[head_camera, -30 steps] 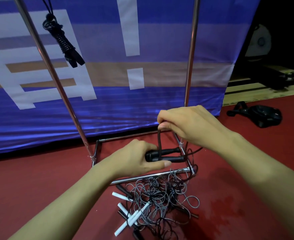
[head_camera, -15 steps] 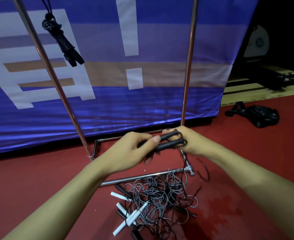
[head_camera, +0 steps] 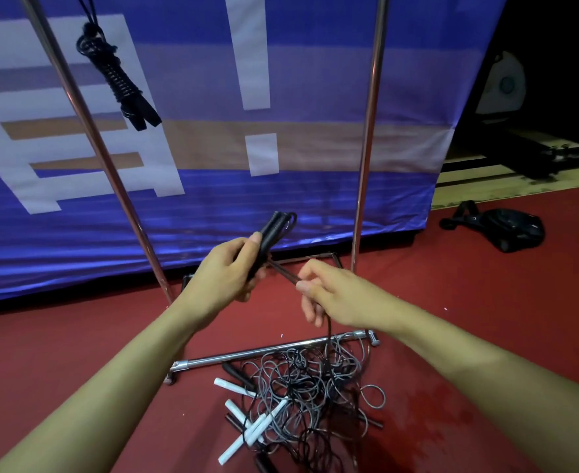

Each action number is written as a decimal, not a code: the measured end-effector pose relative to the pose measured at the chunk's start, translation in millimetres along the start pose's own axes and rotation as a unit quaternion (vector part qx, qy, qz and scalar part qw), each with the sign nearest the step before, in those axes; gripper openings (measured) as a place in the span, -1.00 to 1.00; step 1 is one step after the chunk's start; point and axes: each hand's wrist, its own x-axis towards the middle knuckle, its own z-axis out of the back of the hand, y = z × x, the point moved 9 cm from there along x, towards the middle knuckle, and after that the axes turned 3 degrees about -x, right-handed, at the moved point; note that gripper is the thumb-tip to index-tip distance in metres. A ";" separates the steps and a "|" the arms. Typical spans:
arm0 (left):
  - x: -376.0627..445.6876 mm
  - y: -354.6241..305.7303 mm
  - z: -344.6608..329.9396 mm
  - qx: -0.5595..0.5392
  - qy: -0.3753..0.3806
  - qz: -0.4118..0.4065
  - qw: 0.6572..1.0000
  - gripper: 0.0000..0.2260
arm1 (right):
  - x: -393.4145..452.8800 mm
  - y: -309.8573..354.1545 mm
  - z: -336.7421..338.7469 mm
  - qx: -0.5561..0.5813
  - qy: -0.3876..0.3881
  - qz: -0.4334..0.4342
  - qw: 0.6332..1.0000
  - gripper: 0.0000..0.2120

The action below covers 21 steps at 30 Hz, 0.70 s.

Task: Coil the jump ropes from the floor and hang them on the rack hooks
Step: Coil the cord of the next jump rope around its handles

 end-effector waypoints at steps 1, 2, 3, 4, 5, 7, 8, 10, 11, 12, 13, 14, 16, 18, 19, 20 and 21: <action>1.5 1.8 1.7 0.015 -0.008 0.000 1.000 -0.60 | -1.2 -1.6 -5.5 0.044 0.026 -0.028 0.998 -0.80; 3.6 5.4 3.8 0.031 -0.019 0.002 0.999 -0.61 | -2.8 -4.5 -12.3 0.102 0.059 -0.062 0.991 -0.75; 5.1 8.2 6.6 0.062 -0.032 0.003 0.998 -0.61 | -5.2 -6.8 -19.5 0.171 0.088 -0.092 0.977 -0.72; 7.1 10.4 11.0 0.111 -0.050 -0.002 0.993 -0.61 | -7.2 -7.4 -23.6 0.214 0.104 -0.116 0.964 -0.70; 9.7 12.6 16.6 0.172 -0.067 -0.012 0.983 -0.63 | -8.2 -8.6 -23.9 0.214 0.109 -0.130 0.962 -0.68; 15.6 19.7 24.5 0.263 -0.079 -0.023 0.961 -0.69 | -7.3 -9.2 -9.6 0.043 0.074 -0.121 0.989 -0.68; 17.9 24.0 25.2 0.278 -0.071 -0.022 0.958 -0.72 | -7.0 -6.7 0.5 -0.062 0.046 -0.108 0.991 -0.72; 19.6 31.5 20.9 0.277 -0.048 -0.020 0.959 -0.79 | -7.8 0.9 15.0 -0.166 0.000 -0.073 0.983 -0.80; 19.3 32.2 18.3 0.267 -0.042 -0.023 0.962 -0.82 | -9.3 6.2 19.3 -0.182 -0.013 -0.055 0.982 -0.82; 18.7 31.7 17.0 0.251 -0.040 -0.027 0.967 -0.86 | -10.9 10.7 21.4 -0.203 -0.020 -0.042 0.978 -0.83; 17.9 31.5 16.1 0.234 -0.036 -0.029 0.971 -0.88 | -12.6 16.6 22.2 -0.230 -0.027 -0.029 0.972 -0.84; 16.9 31.1 14.8 0.224 -0.030 -0.031 0.974 -0.87 | -14.5 24.2 23.3 -0.263 -0.036 -0.016 0.964 -0.86; 15.2 30.8 9.3 0.222 -0.005 -0.028 0.975 -0.83 | -18.5 42.1 28.5 -0.321 -0.074 0.017 0.944 -0.84; 13.4 29.4 0.7 0.217 0.022 -0.013 0.976 -0.80 | -21.4 57.8 35.3 -0.331 -0.111 0.047 0.936 -0.79; 12.2 29.0 -4.1 0.208 0.040 -0.002 0.977 -0.79 | -21.3 60.7 36.8 -0.324 -0.119 0.051 0.937 -0.78; 10.7 29.3 -9.0 0.199 0.064 0.010 0.978 -0.78 | -20.9 61.7 37.6 -0.318 -0.120 0.050 0.939 -0.77; 8.8 30.0 -13.8 0.197 0.091 0.017 0.976 -0.78 | -19.4 61.9 38.0 -0.316 -0.116 0.048 0.940 -0.76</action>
